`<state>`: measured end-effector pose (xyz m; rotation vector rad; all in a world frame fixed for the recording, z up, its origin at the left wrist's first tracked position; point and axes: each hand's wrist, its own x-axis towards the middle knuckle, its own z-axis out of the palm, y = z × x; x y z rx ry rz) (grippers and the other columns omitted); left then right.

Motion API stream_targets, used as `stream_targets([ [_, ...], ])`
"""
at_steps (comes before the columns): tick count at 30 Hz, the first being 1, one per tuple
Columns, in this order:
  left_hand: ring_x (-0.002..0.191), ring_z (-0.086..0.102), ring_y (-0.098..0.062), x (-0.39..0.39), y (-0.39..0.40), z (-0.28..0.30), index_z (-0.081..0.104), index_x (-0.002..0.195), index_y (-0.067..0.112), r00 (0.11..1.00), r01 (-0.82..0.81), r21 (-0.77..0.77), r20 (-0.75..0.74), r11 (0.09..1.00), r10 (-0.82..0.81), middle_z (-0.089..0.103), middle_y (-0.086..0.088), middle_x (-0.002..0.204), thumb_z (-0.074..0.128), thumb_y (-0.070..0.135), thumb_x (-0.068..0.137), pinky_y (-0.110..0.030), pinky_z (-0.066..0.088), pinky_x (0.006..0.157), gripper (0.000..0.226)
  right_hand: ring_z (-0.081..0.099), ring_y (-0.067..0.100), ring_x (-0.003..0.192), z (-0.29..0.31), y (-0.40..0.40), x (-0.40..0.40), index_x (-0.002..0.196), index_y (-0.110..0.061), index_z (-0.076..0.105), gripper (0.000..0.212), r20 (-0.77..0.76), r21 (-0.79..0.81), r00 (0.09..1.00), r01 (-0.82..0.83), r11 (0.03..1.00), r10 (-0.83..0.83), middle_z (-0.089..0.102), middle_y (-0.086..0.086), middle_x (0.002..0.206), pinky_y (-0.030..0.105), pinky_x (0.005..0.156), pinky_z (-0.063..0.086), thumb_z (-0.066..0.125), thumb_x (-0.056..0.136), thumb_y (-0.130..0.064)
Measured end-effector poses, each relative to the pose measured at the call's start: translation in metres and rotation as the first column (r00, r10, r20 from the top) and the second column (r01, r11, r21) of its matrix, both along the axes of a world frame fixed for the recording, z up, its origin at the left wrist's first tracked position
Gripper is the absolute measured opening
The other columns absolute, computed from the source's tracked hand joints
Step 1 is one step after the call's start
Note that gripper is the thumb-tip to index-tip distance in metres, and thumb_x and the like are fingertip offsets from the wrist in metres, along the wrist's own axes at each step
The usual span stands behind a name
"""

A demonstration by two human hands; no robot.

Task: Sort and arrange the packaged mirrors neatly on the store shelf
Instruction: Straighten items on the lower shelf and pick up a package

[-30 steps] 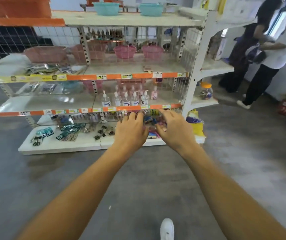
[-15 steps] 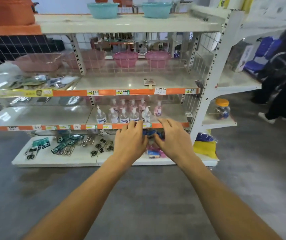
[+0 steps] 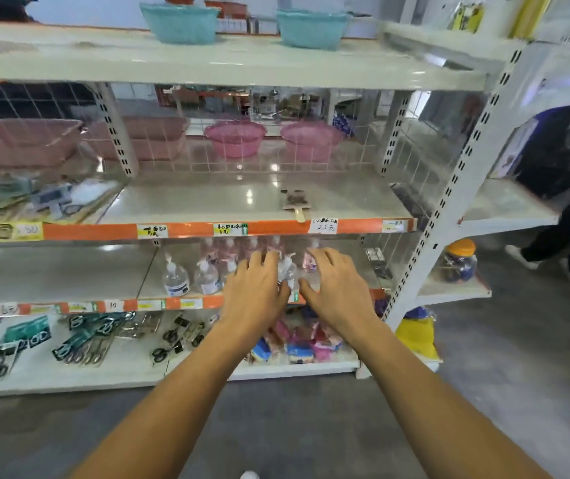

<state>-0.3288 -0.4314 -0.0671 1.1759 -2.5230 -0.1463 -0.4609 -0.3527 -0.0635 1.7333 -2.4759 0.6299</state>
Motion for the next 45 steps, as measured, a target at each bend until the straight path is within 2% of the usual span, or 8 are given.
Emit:
stream_targets([
  [12, 0.111, 0.052, -0.03, -0.047, -0.142, -0.01, 0.045, 0.128, 0.014, 0.998, 0.049, 0.042, 0.038, 0.998, -0.05, 0.052, -0.007, 0.125, 0.052, 0.036, 0.089, -0.041, 0.048, 0.087, 0.045, 0.044, 0.028, 0.123, -0.005, -0.147, -0.056, 0.14, -0.016, 0.045, 0.057, 0.039, 0.008, 0.989, 0.14, 0.99, -0.14, 0.049, 0.005, 0.134, 0.041, 0.096, 0.046, 0.06, 0.09, -0.038],
  [16, 0.107, 0.055, -0.031, -0.063, -0.173, -0.014, 0.046, 0.128, 0.015, 0.999, 0.007, 0.075, 0.049, 0.997, -0.011, 0.054, -0.008, 0.121, 0.052, 0.035, 0.089, -0.041, 0.048, 0.085, 0.044, 0.046, 0.03, 0.121, -0.013, -0.187, -0.081, 0.139, -0.016, 0.046, 0.056, 0.021, 0.055, 0.989, 0.145, 0.988, -0.147, 0.05, 0.007, 0.135, 0.039, 0.098, 0.044, 0.06, 0.09, -0.039],
  [23, 0.115, 0.052, -0.031, -0.095, -0.217, -0.021, 0.049, 0.132, 0.016, 0.989, -0.085, 0.132, 0.135, 0.988, 0.067, 0.052, -0.008, 0.129, 0.054, 0.037, 0.088, -0.044, 0.046, 0.092, 0.049, 0.045, 0.034, 0.12, -0.049, -0.245, -0.133, 0.136, -0.016, 0.048, 0.053, 0.16, 0.181, 0.969, 0.16, 0.97, -0.189, 0.046, 0.012, 0.136, 0.041, 0.097, 0.042, 0.059, 0.09, -0.041],
  [28, 0.116, 0.051, -0.03, -0.118, -0.242, -0.03, 0.048, 0.134, 0.02, 0.979, -0.166, 0.201, 0.154, 0.966, 0.136, 0.052, -0.006, 0.13, 0.049, 0.037, 0.091, -0.042, 0.043, 0.094, 0.047, 0.043, 0.039, 0.119, -0.066, -0.292, -0.162, 0.137, -0.015, 0.049, 0.058, 0.155, 0.171, 0.969, 0.164, 0.972, -0.191, 0.046, 0.019, 0.135, 0.042, 0.096, 0.04, 0.059, 0.088, -0.044],
  [33, 0.12, 0.048, -0.028, -0.134, -0.266, -0.027, 0.044, 0.137, 0.023, 0.965, -0.237, 0.235, 0.169, 0.943, 0.2, 0.049, -0.004, 0.135, 0.046, 0.04, 0.093, -0.042, 0.042, 0.096, 0.047, 0.038, 0.04, 0.121, -0.081, -0.326, -0.173, 0.136, -0.013, 0.044, 0.075, 0.143, 0.287, 0.961, 0.187, 0.939, -0.235, 0.04, 0.02, 0.136, 0.045, 0.097, 0.041, 0.058, 0.082, -0.064],
  [36, 0.12, 0.049, -0.028, -0.14, -0.272, -0.029, 0.045, 0.137, 0.022, 0.958, -0.266, 0.231, 0.174, 0.936, 0.23, 0.05, -0.005, 0.135, 0.046, 0.039, 0.093, -0.043, 0.043, 0.095, 0.047, 0.038, 0.04, 0.121, -0.083, -0.34, -0.177, 0.132, -0.017, 0.047, 0.076, 0.086, 0.345, 0.971, 0.181, 0.921, -0.223, 0.042, 0.02, 0.136, 0.045, 0.098, 0.04, 0.055, 0.08, -0.071],
  [41, 0.119, 0.051, -0.027, -0.135, -0.279, -0.031, 0.047, 0.136, 0.022, 0.945, -0.324, 0.225, 0.121, 0.919, 0.303, 0.052, -0.004, 0.134, 0.047, 0.038, 0.093, -0.042, 0.045, 0.096, 0.046, 0.038, 0.036, 0.115, -0.077, -0.354, -0.176, 0.122, -0.018, 0.052, 0.06, 0.149, 0.335, 0.971, 0.127, 0.934, -0.185, 0.045, 0.016, 0.128, 0.042, 0.095, 0.038, 0.064, 0.078, -0.058],
  [45, 0.117, 0.053, -0.025, -0.116, -0.285, -0.031, 0.049, 0.136, 0.022, 0.926, -0.377, 0.19, 0.06, 0.906, 0.373, 0.053, -0.003, 0.134, 0.047, 0.037, 0.094, -0.041, 0.047, 0.096, 0.044, 0.032, 0.038, 0.123, -0.073, -0.366, -0.16, 0.122, -0.018, 0.048, 0.06, 0.263, 0.347, 0.949, 0.076, 0.935, -0.175, 0.039, 0.017, 0.132, 0.043, 0.1, 0.034, 0.068, 0.075, -0.05],
])
